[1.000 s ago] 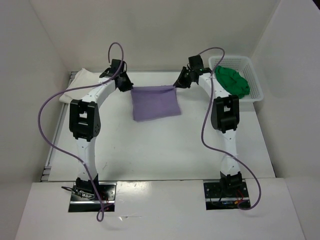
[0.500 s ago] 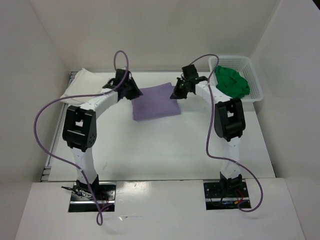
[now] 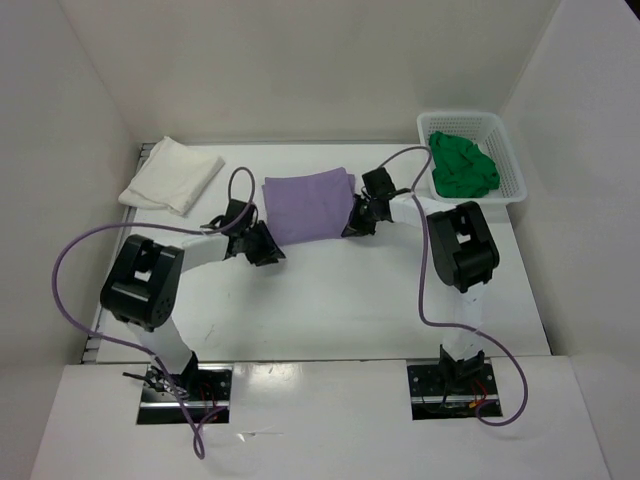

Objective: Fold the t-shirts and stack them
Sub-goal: Smooth out wrinkles on the folded tshirt, then put the neatly folded tshirt into the corner of the board with the left arm

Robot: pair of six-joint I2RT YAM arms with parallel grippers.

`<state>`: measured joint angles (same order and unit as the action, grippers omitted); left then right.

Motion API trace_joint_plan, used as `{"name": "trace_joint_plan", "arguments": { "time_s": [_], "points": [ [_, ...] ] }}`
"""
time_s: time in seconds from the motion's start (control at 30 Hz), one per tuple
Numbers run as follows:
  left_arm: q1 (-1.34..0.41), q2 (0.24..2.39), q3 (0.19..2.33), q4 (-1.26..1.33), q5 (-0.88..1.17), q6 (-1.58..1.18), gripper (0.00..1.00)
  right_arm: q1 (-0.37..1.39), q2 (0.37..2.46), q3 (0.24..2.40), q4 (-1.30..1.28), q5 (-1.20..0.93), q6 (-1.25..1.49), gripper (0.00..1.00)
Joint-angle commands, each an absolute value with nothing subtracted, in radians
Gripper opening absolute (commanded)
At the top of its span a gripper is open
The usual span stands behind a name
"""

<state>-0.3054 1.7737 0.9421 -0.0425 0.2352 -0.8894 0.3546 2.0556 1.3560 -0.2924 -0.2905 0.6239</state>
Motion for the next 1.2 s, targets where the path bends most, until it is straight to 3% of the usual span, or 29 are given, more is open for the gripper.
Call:
{"name": "trace_joint_plan", "arguments": {
  "time_s": [0.0, 0.07, 0.17, 0.2, 0.23, 0.3, 0.43, 0.57, 0.6, 0.83, 1.1, 1.17],
  "points": [
    [-0.316, 1.62, 0.868, -0.041, 0.255, -0.908, 0.37, 0.36, 1.997, 1.276, -0.307, -0.244, 0.614, 0.0],
    [-0.316, 1.559, 0.868, -0.086, 0.226, -0.894, 0.39, 0.36, 1.945, 1.276, -0.307, -0.255, 0.614, 0.01],
    [-0.261, 1.48, 0.868, -0.104, 0.202, -0.871, 0.57, 0.36, 1.878, 1.298, -0.34, -0.273, 0.614, 0.06],
    [-0.246, 1.48, 0.888, -0.104, 0.202, -0.855, 0.64, 0.36, 1.862, 1.298, -0.351, -0.273, 0.614, 0.12],
    [-0.233, 1.491, 0.903, -0.115, 0.202, -0.842, 0.81, 0.36, 1.832, 1.307, -0.351, -0.284, 0.614, 0.15],
    [-0.207, 1.546, 0.958, -0.124, 0.202, -0.822, 1.0, 0.36, 1.8, 1.307, -0.36, -0.296, 0.614, 0.25],
    [-0.183, 1.679, 1.043, -0.077, 0.181, -0.789, 1.0, 0.36, 1.718, 1.264, -0.371, -0.296, 0.604, 0.35],
    [-0.163, 1.828, 1.175, -0.077, 0.158, -0.77, 0.82, 0.36, 1.617, 1.198, -0.371, -0.296, 0.604, 0.39],
    [-0.163, 1.859, 1.201, -0.077, 0.147, -0.77, 0.73, 0.36, 1.603, 1.186, -0.371, -0.296, 0.604, 0.39],
    [-0.163, 2.091, 1.356, -0.041, 0.207, -0.782, 0.6, 0.36, 1.528, 1.112, -0.362, -0.325, 0.624, 0.4],
    [-0.23, 2.192, 1.506, -0.055, 0.189, -0.792, 0.2, 0.36, 1.537, 1.103, -0.362, -0.334, 0.624, 0.4],
    [-0.242, 2.203, 1.561, -0.095, 0.179, -0.781, 0.14, 0.36, 1.537, 1.103, -0.362, -0.345, 0.624, 0.4]
  ]
}}
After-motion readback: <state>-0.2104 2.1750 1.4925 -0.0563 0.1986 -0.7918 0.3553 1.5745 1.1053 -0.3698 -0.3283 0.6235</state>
